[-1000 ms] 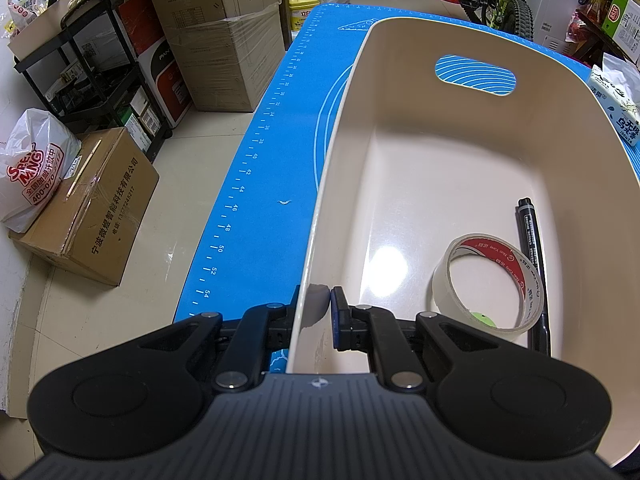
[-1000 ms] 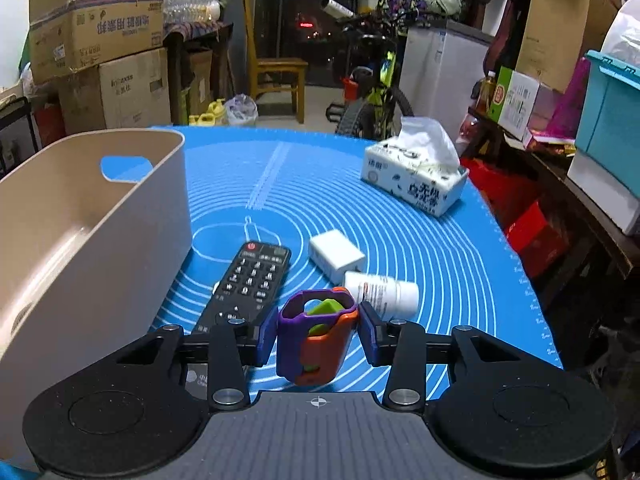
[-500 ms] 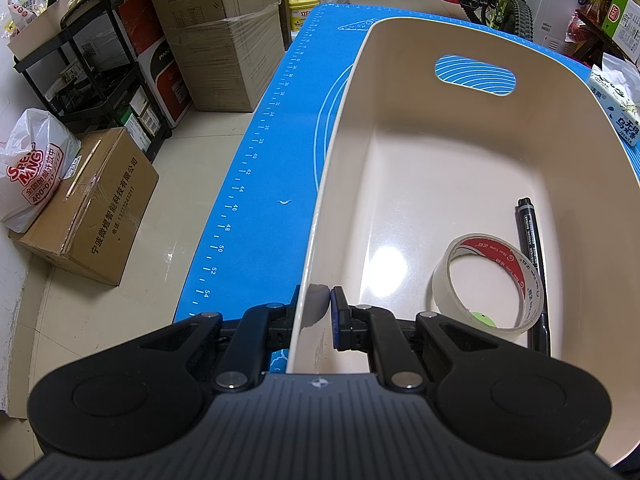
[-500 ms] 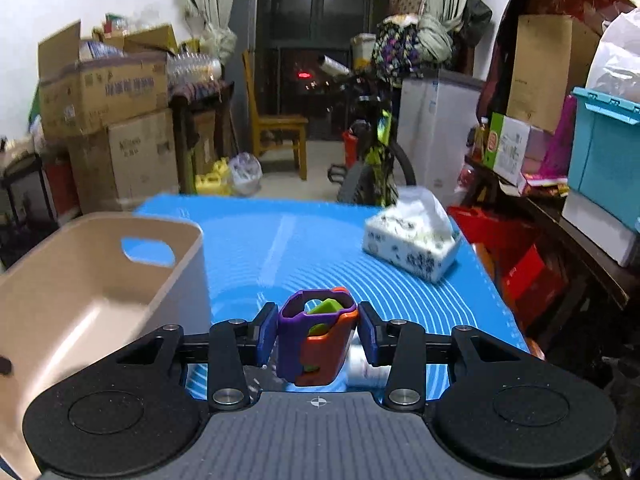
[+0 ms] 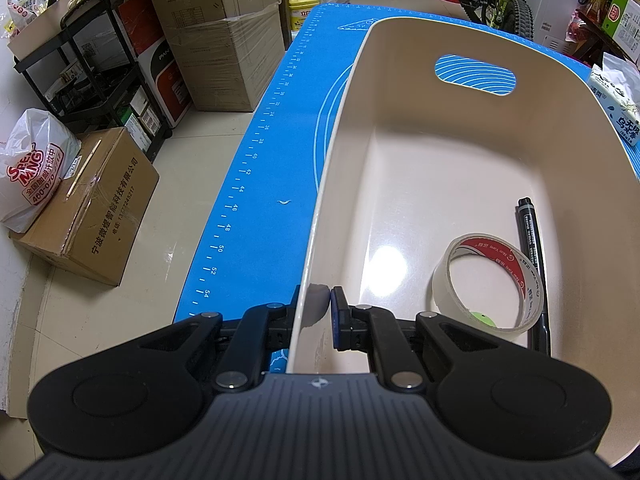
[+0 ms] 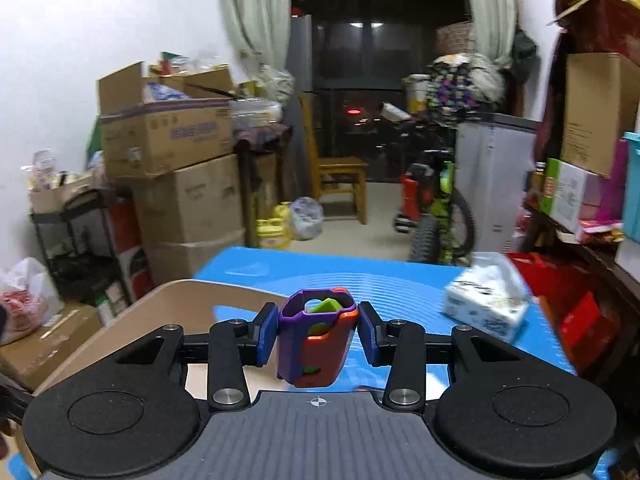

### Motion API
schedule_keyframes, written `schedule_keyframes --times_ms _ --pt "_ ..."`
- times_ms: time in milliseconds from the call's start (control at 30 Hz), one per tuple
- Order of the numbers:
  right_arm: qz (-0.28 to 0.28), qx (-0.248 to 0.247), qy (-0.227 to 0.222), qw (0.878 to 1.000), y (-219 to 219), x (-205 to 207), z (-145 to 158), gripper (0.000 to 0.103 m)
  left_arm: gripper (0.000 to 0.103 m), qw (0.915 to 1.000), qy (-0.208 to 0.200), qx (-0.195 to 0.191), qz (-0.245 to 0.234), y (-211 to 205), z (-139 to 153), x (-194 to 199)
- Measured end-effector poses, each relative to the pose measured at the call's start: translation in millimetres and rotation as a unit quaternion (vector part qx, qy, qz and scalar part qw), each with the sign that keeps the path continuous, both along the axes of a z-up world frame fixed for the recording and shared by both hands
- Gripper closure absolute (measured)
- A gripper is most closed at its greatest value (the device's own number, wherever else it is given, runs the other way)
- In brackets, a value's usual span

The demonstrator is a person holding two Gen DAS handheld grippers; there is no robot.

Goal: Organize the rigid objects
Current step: 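Carry the toy knife into the beige bin and open the right gripper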

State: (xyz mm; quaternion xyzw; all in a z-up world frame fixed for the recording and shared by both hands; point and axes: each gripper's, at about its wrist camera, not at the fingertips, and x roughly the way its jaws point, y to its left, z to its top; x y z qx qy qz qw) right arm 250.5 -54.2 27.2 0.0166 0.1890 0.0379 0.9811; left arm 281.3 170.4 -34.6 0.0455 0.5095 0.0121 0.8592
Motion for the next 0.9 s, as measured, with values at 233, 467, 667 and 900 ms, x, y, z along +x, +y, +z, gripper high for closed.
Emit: schedule_keyframes --times_ms 233,467,667,900 --pt "0.056 0.004 0.017 0.998 36.7 8.9 -6.1 0.054 0.09 1.0 0.0 0.0 0.0 -0.3 0.0 0.1" --pt "0.089 0.002 0.048 0.995 61.1 15.0 -19.8 0.054 0.09 1.0 0.0 0.0 0.0 0.0 -0.1 0.1" --pt "0.104 -0.001 0.101 0.989 76.9 22.9 -40.9 0.054 0.09 1.0 0.0 0.0 0.0 -0.1 -0.1 0.1" --pt "0.113 -0.028 0.164 0.98 87.1 32.1 -58.2 0.054 0.09 1.0 0.0 0.001 0.0 -0.3 -0.2 0.2"
